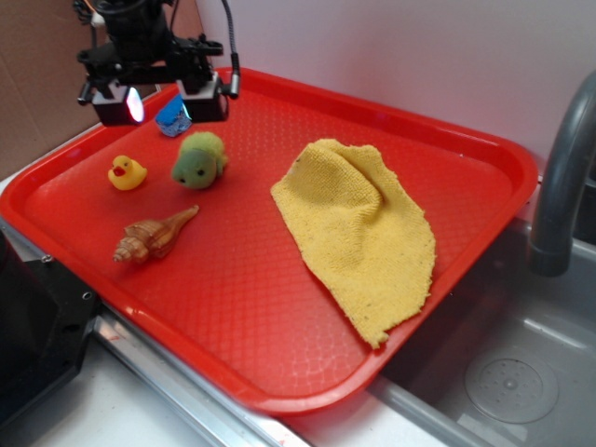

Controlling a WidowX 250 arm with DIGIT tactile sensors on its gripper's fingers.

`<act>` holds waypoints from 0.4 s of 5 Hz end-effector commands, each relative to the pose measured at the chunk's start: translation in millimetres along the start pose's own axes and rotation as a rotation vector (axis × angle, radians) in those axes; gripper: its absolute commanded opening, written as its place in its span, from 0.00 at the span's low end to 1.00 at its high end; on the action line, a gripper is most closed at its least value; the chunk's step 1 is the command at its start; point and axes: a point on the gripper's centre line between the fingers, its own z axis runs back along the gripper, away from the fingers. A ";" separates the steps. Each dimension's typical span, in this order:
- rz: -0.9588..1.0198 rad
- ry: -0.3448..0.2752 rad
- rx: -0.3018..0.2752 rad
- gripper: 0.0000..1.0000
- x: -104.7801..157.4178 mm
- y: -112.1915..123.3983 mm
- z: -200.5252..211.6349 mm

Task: Grab the green animal.

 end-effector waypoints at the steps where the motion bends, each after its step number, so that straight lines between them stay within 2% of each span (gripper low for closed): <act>1: -0.021 0.022 -0.023 1.00 2.9 -6.4 -28.6; 2: -0.024 0.021 -0.041 1.00 2.3 -4.3 -31.4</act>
